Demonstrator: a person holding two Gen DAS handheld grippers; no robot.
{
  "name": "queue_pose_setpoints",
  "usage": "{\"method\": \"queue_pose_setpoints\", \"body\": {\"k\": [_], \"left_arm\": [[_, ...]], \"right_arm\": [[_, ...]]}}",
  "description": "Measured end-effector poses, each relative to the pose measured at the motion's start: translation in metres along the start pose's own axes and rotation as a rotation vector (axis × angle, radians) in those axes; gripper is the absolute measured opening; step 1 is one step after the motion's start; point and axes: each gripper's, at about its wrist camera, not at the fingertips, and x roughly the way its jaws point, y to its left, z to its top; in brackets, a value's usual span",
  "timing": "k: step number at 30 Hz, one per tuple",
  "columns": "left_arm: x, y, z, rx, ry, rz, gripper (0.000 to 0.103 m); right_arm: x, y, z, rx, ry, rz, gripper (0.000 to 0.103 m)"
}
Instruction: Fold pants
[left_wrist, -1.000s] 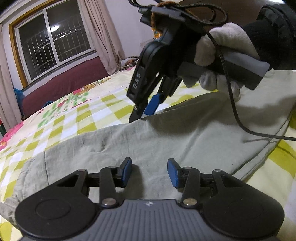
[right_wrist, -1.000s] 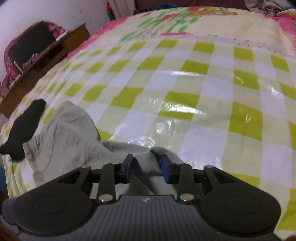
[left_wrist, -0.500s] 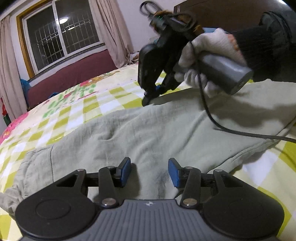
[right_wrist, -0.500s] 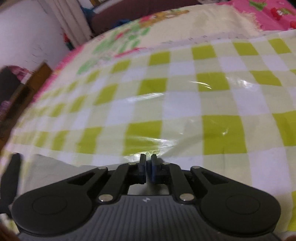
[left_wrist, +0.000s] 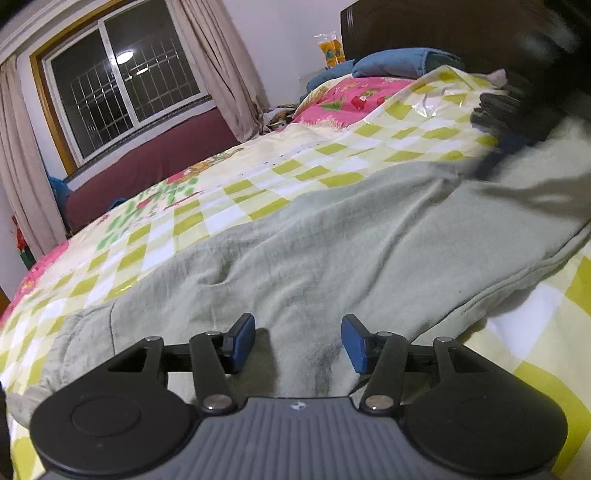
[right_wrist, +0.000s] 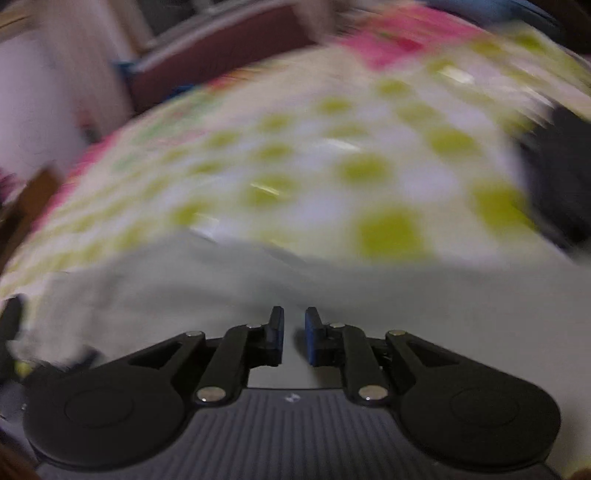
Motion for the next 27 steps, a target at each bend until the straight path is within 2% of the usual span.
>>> {"method": "queue_pose_setpoints", "body": {"k": [2, 4, 8, 9, 10, 12, 14, 16, 18, 22, 24, 27], "left_arm": [[-0.002, -0.006, 0.001, 0.04, 0.009, 0.025, 0.066], [-0.006, -0.015, 0.003, 0.095, 0.018, 0.055, 0.067], [-0.013, -0.028, 0.008, 0.167, 0.048, 0.087, 0.066], [-0.014, -0.03, 0.01, 0.172, 0.056, 0.088, 0.066], [-0.014, -0.032, 0.012, 0.176, 0.068, 0.089, 0.066], [-0.013, -0.034, 0.018, 0.171, 0.089, 0.083, 0.066], [-0.014, -0.037, 0.026, 0.159, 0.104, 0.065, 0.067], [-0.017, -0.041, 0.033, 0.147, 0.106, 0.047, 0.067], [-0.02, -0.047, 0.04, 0.148, 0.1, 0.032, 0.067], [-0.024, -0.064, 0.05, 0.185, 0.08, 0.01, 0.067], [-0.025, -0.072, 0.054, 0.203, 0.074, -0.007, 0.068], [-0.026, -0.081, 0.058, 0.215, 0.067, -0.031, 0.068]], "right_arm": [[-0.014, -0.051, -0.011, 0.132, -0.018, -0.092, 0.013], [-0.038, -0.091, -0.016, 0.247, -0.084, -0.135, 0.013], [-0.103, -0.161, -0.039, 0.45, -0.239, -0.176, 0.017], [-0.115, -0.175, -0.047, 0.481, -0.254, -0.19, 0.019], [-0.124, -0.187, -0.055, 0.512, -0.27, -0.199, 0.016], [-0.139, -0.211, -0.072, 0.582, -0.298, -0.185, 0.019], [-0.144, -0.224, -0.083, 0.639, -0.309, -0.169, 0.019], [-0.147, -0.233, -0.092, 0.683, -0.329, -0.114, 0.019], [-0.143, -0.236, -0.091, 0.686, -0.336, -0.106, 0.02], [-0.125, -0.236, -0.077, 0.683, -0.359, -0.054, 0.036], [-0.111, -0.236, -0.071, 0.687, -0.363, -0.043, 0.041], [-0.1, -0.236, -0.068, 0.69, -0.388, -0.031, 0.044]]}}
